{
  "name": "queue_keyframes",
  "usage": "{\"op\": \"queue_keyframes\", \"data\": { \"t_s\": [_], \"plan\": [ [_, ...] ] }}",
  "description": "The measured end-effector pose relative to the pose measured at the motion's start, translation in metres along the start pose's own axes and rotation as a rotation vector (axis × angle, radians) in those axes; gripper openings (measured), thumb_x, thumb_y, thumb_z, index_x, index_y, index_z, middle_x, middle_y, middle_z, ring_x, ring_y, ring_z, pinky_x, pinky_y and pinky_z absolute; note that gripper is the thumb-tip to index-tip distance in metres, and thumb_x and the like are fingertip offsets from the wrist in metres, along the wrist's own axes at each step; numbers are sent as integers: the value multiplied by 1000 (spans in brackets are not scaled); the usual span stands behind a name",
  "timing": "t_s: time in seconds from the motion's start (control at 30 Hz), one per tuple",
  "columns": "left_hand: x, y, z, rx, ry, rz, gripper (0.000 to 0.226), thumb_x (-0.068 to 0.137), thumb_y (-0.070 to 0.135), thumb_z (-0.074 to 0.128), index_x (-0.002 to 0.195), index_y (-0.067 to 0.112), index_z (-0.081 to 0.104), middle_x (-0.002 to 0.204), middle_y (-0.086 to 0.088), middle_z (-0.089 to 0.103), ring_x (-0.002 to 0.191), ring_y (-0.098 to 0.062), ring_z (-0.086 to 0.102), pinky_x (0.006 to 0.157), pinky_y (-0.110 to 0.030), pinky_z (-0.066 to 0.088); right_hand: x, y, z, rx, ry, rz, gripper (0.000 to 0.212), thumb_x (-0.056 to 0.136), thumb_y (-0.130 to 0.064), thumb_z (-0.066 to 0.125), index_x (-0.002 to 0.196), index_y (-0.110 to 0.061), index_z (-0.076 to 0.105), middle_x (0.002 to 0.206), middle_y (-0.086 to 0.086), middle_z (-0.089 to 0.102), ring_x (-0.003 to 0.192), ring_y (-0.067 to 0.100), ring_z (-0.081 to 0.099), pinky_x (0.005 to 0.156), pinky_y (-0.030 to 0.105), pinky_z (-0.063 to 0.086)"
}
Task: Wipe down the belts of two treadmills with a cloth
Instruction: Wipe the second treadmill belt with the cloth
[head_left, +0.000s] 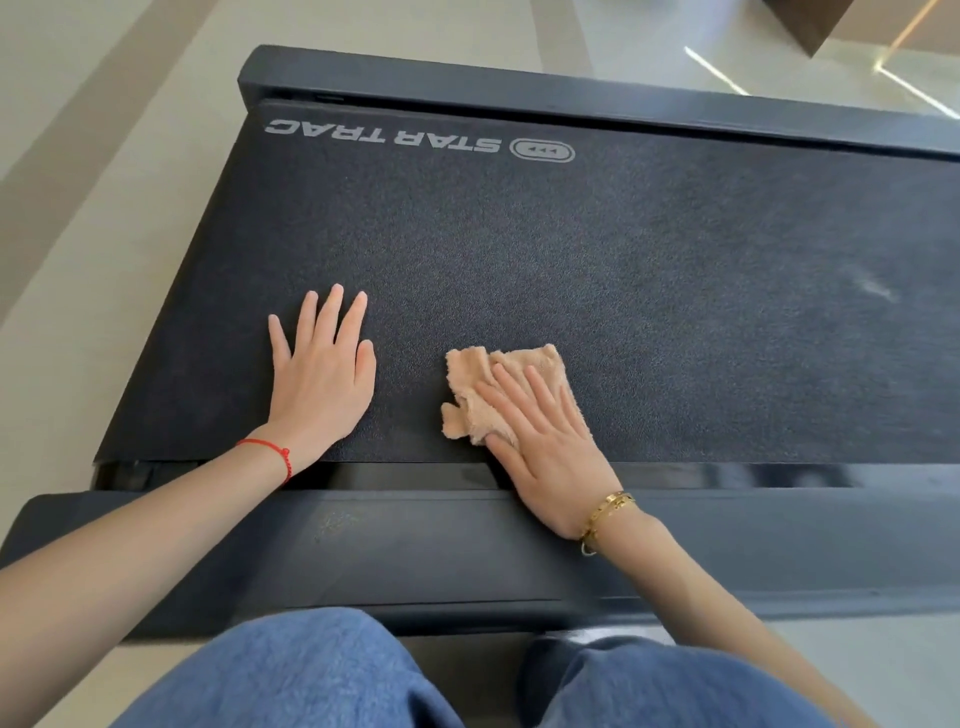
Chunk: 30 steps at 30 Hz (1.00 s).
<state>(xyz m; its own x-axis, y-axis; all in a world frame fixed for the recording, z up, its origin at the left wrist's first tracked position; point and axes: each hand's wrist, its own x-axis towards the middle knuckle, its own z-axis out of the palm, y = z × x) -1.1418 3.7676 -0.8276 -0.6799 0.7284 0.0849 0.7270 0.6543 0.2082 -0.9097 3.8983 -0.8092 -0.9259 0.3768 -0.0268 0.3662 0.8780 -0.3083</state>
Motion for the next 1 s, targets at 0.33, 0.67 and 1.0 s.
{"op": "queue_keyframes", "data": {
  "t_s": [0.33,0.67,1.0],
  "plan": [
    [31,44,9,7,-31,43,57,105,34,27,159,20,17,166,-7,13,154,-26,4,119,-63,3,40,91,-28,-186,178,299,64,96,-50,13,154,-25,22,161,-3,17,148,21,12,119,44,-7],
    [85,73,17,-18,-30,-25,57,104,32,31,158,19,19,165,-8,15,153,-26,5,119,-64,1,64,98,-30,-33,107,-99,60,97,-47,20,153,-23,26,161,-6,18,149,14,4,120,34,-11],
    [90,81,27,9,42,-52,58,102,34,30,157,19,22,164,-8,20,153,-27,11,119,-63,8,203,121,-40,-249,184,132,60,97,-46,15,150,-20,27,148,0,38,138,26,28,117,53,8]
  ]
}}
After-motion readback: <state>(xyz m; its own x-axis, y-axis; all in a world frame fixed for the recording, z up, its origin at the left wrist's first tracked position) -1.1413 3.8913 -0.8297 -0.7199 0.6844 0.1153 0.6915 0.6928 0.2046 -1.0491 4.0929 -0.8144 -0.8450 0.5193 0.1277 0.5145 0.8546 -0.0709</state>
